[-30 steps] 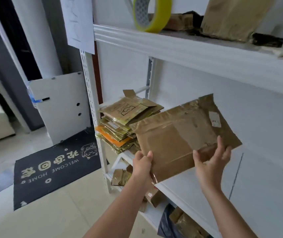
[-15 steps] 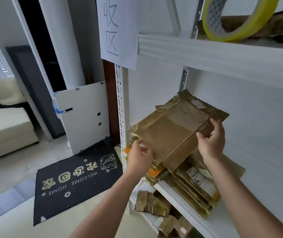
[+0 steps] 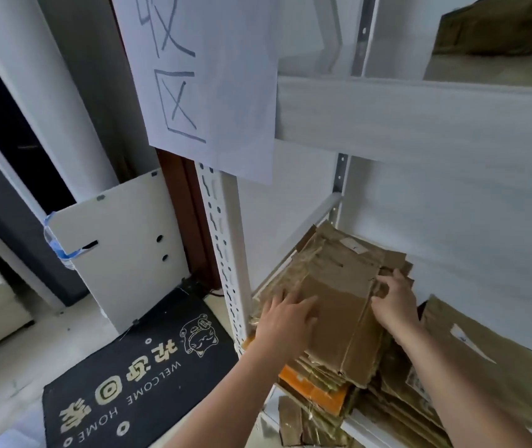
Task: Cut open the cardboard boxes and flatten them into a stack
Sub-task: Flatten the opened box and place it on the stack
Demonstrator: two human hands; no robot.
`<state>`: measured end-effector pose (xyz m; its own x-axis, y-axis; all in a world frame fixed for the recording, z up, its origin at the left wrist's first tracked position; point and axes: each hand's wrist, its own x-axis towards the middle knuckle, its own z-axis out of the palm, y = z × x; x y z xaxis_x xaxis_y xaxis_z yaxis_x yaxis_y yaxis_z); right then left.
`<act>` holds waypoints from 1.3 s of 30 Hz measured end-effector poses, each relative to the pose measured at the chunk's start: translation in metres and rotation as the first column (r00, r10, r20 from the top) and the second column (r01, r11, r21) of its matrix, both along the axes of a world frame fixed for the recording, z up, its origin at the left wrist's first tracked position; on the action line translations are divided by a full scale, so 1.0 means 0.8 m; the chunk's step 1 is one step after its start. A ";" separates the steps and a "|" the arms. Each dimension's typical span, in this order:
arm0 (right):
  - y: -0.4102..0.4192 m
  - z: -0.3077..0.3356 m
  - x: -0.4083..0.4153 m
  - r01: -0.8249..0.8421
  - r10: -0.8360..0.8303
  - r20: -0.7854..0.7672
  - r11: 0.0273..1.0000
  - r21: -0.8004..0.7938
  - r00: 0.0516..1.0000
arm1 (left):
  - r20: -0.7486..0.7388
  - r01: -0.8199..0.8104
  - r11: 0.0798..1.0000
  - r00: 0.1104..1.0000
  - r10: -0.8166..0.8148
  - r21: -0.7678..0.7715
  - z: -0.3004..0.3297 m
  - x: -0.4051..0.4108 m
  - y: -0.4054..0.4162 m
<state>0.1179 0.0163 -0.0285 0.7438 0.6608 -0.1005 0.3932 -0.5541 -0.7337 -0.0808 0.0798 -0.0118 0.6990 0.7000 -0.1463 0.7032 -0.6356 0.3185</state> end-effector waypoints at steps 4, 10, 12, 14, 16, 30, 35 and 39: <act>0.000 -0.016 -0.025 -0.001 0.065 0.262 0.972 -0.236 0.963 | -0.011 0.106 0.994 0.994 -0.106 0.009 -0.021 0.023 0.025; 0.002 -0.029 -0.070 0.047 0.089 0.368 0.938 -0.344 0.926 | -0.035 0.196 0.980 0.980 -0.195 0.040 -0.041 0.027 0.056; 0.004 -0.040 -0.077 0.046 0.077 0.315 0.930 -0.365 0.946 | -0.091 0.266 0.961 0.962 -0.259 0.076 -0.040 0.028 0.069; 0.005 -0.052 -0.079 0.057 0.053 0.280 0.927 -0.370 0.959 | -0.128 0.333 0.937 0.939 -0.320 0.105 -0.047 0.033 0.081; 0.003 -0.062 -0.079 0.077 0.032 0.281 0.928 -0.365 0.959 | -0.125 0.369 0.924 0.926 -0.356 0.099 -0.059 0.037 0.088; 0.009 -0.085 -0.079 0.121 -0.028 0.291 0.943 -0.308 0.956 | -0.053 0.359 0.933 0.932 -0.359 0.006 -0.093 0.035 0.104; 0.008 -0.084 -0.074 0.086 -0.014 0.225 0.946 -0.313 0.974 | -0.082 0.316 0.949 0.945 -0.316 -0.015 -0.096 0.036 0.103; 0.000 -0.087 -0.067 0.040 0.005 0.184 0.970 -0.239 0.983 | -0.049 0.304 0.953 0.951 -0.304 -0.011 -0.095 0.035 0.101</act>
